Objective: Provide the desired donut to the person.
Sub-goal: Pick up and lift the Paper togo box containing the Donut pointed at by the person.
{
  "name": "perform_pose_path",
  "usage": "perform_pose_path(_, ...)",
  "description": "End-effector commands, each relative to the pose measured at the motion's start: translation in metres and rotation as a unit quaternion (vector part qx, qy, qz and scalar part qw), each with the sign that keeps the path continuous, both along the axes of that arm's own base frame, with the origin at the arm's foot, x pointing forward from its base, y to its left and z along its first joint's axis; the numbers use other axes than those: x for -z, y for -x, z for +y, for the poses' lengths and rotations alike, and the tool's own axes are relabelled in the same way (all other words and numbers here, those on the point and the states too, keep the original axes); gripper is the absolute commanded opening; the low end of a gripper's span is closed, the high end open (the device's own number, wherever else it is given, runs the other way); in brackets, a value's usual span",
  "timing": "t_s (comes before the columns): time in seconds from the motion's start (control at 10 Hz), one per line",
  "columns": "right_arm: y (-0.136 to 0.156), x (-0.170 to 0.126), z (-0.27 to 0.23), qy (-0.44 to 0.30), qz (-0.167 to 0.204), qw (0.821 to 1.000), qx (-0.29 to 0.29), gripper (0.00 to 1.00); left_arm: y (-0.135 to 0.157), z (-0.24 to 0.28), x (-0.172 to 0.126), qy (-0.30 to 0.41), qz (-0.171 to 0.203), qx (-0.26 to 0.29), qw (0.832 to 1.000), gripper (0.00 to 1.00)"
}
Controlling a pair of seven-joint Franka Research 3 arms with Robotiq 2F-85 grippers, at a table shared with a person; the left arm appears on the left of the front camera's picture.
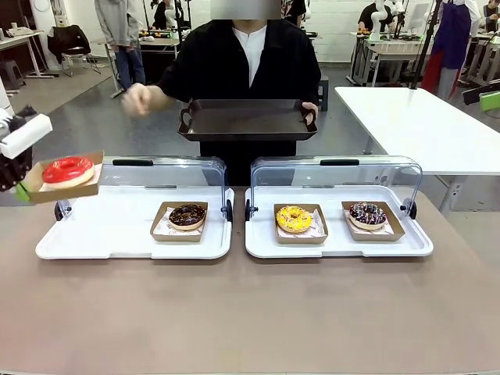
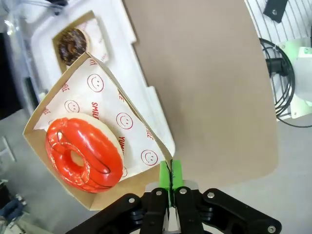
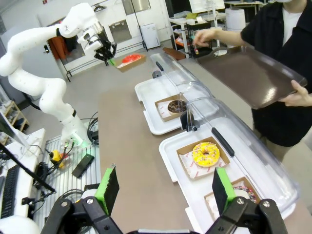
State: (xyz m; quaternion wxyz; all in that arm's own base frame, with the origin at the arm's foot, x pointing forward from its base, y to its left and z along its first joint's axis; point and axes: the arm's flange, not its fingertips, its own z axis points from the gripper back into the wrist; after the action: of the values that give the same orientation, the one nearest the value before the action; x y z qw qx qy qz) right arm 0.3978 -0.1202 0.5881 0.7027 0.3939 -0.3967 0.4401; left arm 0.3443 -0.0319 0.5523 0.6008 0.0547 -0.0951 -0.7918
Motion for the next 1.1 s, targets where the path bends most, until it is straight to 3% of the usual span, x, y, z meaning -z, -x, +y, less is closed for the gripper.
perform_pose_path(0.0,0.0,-0.001,0.001,-0.005,-0.004,1.0,-0.004,1.0,0.006,-0.02,-0.034,0.0,-0.028,-0.001,1.0,0.0)
perform_pose_path(0.2,0.0,-0.001,0.001,-0.005,-0.004,1.0,-0.004,1.0,-0.003,-0.043,-0.064,-0.02,-0.038,0.005,0.999,0.0)
perform_pose_path(0.3,0.0,-0.001,0.001,-0.005,-0.004,1.0,-0.004,1.0,-0.014,-0.052,-0.069,-0.037,-0.021,0.012,0.999,0.0)
perform_pose_path(0.5,0.0,-0.001,0.001,-0.005,-0.004,1.0,-0.004,1.0,-0.04,-0.066,-0.069,-0.081,0.006,0.024,0.996,0.0)
perform_pose_path(0.8,0.0,-0.001,0.001,-0.005,-0.004,1.0,-0.004,1.0,-0.071,-0.065,-0.065,-0.069,0.025,0.028,0.997,0.0)
perform_pose_path(1.0,0.0,-0.001,0.001,-0.005,-0.004,1.0,-0.004,1.0,-0.071,-0.053,-0.057,-0.061,0.007,0.022,0.998,0.0)
